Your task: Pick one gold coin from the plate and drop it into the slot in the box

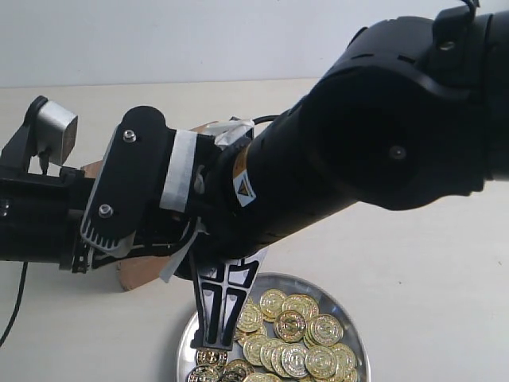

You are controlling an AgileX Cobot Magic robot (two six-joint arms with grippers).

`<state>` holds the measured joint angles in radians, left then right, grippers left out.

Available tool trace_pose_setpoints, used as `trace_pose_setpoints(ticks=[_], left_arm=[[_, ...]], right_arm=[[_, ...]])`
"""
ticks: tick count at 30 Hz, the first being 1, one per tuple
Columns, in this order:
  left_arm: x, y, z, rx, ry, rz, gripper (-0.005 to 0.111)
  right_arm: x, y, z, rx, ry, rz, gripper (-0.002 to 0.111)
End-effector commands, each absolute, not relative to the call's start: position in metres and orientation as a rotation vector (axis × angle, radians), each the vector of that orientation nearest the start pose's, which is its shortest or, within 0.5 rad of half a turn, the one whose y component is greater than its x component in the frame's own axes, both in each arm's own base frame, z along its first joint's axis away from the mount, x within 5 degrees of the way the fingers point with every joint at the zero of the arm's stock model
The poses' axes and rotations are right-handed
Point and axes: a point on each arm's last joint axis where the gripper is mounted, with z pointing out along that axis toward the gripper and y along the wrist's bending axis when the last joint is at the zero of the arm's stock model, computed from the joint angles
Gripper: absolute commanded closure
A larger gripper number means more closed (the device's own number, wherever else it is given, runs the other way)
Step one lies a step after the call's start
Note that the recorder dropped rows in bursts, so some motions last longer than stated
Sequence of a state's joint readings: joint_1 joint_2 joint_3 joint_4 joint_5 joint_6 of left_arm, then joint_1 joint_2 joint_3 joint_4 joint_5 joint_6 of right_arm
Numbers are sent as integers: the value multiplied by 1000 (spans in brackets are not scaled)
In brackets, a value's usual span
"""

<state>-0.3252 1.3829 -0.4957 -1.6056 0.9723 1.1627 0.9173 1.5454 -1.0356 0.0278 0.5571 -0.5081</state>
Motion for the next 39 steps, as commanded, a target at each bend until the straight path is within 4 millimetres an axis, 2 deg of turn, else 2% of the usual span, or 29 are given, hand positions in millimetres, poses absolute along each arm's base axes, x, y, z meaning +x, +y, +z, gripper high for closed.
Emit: trace_pose_setpoints(ticks=[1,4,13,14,16,17,21,22,24,26,27,29,32,34,37,38,39], left_arm=[[179,-142,210,385,2348,-1513,70],[178,-141,209,401,2361,-1505,75],[177,-141,208,425,2376,-1491,75],[177,-141,208,424,2376,-1488,79],[178,-141,208,420,2374,-1490,100],[178,-141,208,418,2375,-1487,107],[178,-141,208,418,2375,-1487,107],[178,-141,208,422,2373,-1486,107],[178,-141,208,422,2373,-1486,107],[178,-141,208,421,2373,-1483,107],[179,-140,207,415,2376,-1470,107],[179,-140,206,416,2380,-1449,107],[189,-138,207,480,2392,-1298,107],[194,-138,211,524,2385,-1241,107],[208,-136,225,622,2337,-1141,107],[211,-137,229,653,2322,-1111,107],[219,-137,238,712,2287,-1055,107]], right_arm=[[192,254,250,-1647,1946,189,91],[192,254,250,-1647,1946,189,91],[193,254,250,-1648,1945,186,91],[193,254,250,-1648,1945,186,91],[193,254,250,-1648,1945,186,91],[193,254,250,-1648,1945,186,91],[193,254,250,-1648,1945,187,90],[193,254,250,-1648,1945,187,89],[193,254,250,-1636,1956,192,75],[193,254,250,-1629,1962,194,51],[193,254,250,-1610,1975,198,45],[193,254,250,-1605,1984,195,43],[192,249,255,-1607,1979,154,44],[190,245,261,-1609,1972,146,47],[184,237,273,-1605,1973,143,72],[182,234,277,-1605,1978,142,82],[177,227,284,-1573,2017,152,102]])
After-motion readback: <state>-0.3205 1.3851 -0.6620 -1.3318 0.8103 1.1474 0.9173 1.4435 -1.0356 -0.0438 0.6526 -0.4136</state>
